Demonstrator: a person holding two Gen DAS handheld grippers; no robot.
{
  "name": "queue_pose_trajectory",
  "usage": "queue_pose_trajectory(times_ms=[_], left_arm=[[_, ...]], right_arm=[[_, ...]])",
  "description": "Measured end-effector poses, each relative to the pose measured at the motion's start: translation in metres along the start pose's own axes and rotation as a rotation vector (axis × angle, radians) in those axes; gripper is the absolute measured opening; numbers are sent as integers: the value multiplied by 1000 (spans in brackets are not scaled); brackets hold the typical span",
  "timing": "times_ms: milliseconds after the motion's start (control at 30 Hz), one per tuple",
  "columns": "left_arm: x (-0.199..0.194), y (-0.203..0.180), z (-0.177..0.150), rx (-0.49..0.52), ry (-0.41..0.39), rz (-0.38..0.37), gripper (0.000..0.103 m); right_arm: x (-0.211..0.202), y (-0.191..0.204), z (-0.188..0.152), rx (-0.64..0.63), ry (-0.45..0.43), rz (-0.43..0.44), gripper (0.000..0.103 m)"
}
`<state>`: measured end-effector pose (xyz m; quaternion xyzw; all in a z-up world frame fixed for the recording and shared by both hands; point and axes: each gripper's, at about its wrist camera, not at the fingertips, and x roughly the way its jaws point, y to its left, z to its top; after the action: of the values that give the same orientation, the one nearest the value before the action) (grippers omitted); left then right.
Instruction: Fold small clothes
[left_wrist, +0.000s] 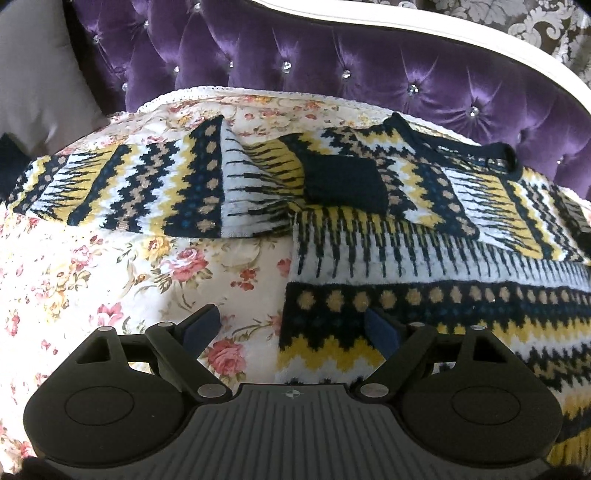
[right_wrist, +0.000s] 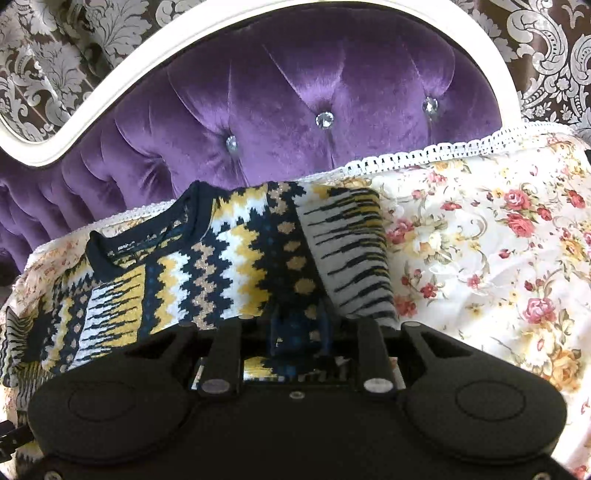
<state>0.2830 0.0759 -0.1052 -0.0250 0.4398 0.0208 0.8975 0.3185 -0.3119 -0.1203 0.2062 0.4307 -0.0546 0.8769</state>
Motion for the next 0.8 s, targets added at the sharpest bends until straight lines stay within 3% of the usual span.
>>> queue_pose_trajectory(times_ms=[67, 133, 200, 267, 367, 533, 633, 800], left_arm=[[1, 0, 0, -10, -11, -4, 85], [1, 1, 0, -12, -21, -4, 86], [2, 0, -1, -4, -30, -5, 87], [3, 0, -2, -3, -40, -10, 91], [5, 0, -3, 14, -46, -30, 97], [5, -2, -11, 13, -97, -25, 99], [6, -3, -17, 10, -143, -29, 102], [7, -4, -22, 17, -189, -24, 102]], right_arm=[[-8, 8, 0, -31, -21, -15, 38], [-19, 27, -3, -126, -79, -35, 50], [-31, 49, -9, -206, -133, -8, 82], [-36, 68, -17, -245, -163, 57, 95], [-34, 98, -32, -269, -161, 97, 102], [-15, 128, -55, -265, -110, 137, 103], [-1, 139, -66, -275, -86, 103, 103], [6, 146, -88, -391, -141, 28, 103]])
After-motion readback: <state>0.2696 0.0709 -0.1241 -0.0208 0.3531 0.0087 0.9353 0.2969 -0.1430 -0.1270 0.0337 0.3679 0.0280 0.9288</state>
